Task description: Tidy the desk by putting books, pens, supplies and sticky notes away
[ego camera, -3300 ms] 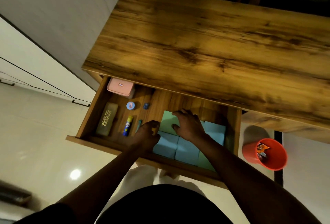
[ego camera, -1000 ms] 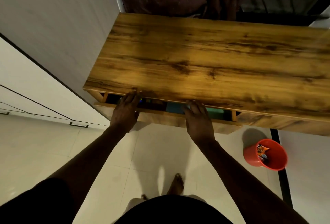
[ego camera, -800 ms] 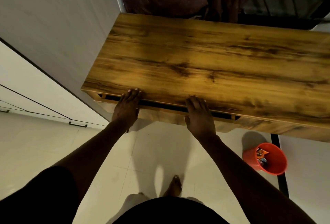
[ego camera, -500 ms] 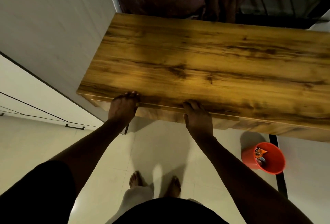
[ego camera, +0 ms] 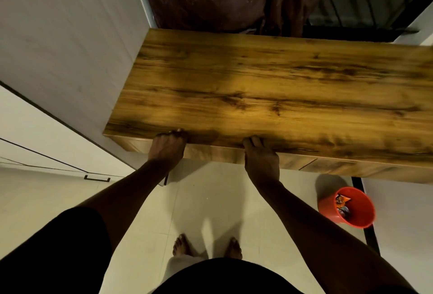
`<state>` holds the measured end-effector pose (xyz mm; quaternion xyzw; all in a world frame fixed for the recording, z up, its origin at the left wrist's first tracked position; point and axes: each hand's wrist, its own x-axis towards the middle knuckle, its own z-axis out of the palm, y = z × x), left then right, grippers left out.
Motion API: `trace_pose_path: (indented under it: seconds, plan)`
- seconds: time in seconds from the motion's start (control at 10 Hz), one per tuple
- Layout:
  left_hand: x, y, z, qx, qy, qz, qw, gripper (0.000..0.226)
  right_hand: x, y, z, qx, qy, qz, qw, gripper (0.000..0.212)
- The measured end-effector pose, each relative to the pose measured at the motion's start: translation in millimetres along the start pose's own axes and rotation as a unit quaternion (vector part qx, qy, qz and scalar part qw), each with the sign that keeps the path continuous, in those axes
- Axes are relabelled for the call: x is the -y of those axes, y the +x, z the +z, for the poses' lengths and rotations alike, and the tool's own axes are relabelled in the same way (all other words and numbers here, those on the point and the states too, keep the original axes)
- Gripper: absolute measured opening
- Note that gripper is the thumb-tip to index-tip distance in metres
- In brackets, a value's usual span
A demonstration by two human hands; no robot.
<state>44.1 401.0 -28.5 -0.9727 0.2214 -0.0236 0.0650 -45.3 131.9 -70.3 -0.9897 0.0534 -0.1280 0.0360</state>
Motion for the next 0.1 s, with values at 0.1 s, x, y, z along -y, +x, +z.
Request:
trace_pose_path:
  seconds: [0.1]
  plan:
    - [3.5,3.3,-2.7,0.012,-0.026,-0.004,1.0,0.013,5.2,4.0,-11.6,0.035,0.002,0.0,0.999,0.031]
